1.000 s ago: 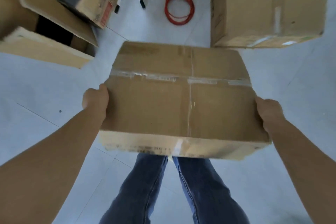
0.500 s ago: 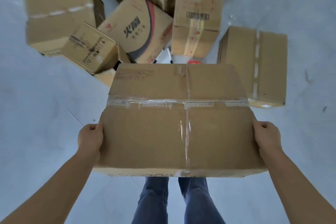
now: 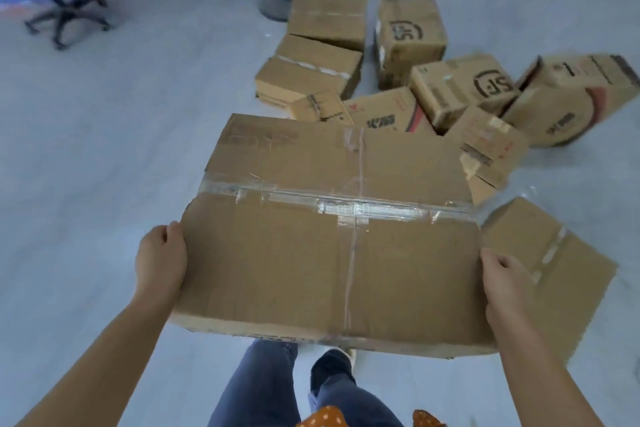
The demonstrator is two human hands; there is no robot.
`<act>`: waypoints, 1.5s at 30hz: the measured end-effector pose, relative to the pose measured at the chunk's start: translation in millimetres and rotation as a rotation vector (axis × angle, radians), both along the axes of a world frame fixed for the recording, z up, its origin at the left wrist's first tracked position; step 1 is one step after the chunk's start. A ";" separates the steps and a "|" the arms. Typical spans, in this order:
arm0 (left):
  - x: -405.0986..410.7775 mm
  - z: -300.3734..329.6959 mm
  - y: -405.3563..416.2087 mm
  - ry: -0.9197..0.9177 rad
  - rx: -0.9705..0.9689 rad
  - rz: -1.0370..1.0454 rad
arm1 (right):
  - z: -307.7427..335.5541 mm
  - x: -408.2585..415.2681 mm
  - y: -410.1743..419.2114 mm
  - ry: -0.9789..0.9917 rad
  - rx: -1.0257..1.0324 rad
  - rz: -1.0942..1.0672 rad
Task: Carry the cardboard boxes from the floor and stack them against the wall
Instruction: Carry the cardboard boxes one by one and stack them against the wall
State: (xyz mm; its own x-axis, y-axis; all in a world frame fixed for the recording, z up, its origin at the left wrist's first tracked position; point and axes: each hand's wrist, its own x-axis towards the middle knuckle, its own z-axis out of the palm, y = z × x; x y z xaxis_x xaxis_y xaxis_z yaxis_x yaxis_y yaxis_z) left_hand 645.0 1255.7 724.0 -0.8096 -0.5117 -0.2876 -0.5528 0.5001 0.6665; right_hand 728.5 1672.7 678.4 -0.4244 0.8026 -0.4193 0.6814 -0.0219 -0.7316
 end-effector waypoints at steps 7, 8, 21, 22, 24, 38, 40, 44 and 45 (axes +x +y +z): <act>92.2 17.3 -77.5 0.014 -0.001 0.290 | 22.5 -41.1 -71.2 0.026 0.019 0.306; 103.4 18.2 -89.7 0.019 0.010 0.331 | 25.5 -43.6 -84.6 0.029 0.029 0.356; 255.1 13.1 -278.1 0.025 0.110 0.713 | 56.5 -33.7 -308.5 0.063 0.040 0.728; 267.2 14.4 -296.9 0.033 0.112 0.732 | 55.0 -30.7 -329.6 0.068 0.036 0.739; 289.6 17.8 -333.8 0.063 0.097 0.783 | 51.6 -25.1 -373.1 0.072 0.002 0.765; 377.4 29.8 -499.5 0.226 0.215 1.197 | 71.5 -53.5 -629.9 0.182 0.010 1.135; 376.0 30.8 -516.5 0.248 0.232 1.249 | 68.8 -69.8 -664.2 0.188 0.010 1.179; 364.7 28.7 -563.4 0.280 0.217 1.352 | 59.6 -105.1 -744.5 0.171 -0.016 1.267; 359.5 27.8 -576.6 0.291 0.214 1.379 | 58.4 -114.6 -766.8 0.168 -0.025 1.295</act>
State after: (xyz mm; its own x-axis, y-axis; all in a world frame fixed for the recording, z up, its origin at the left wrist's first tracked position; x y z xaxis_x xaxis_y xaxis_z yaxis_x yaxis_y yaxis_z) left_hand 1004.5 679.1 751.8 0.2494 -0.8944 -0.3714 -0.3392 -0.4399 0.8315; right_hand 613.9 905.9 736.8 -0.9269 -0.2325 -0.2946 0.1190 0.5624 -0.8183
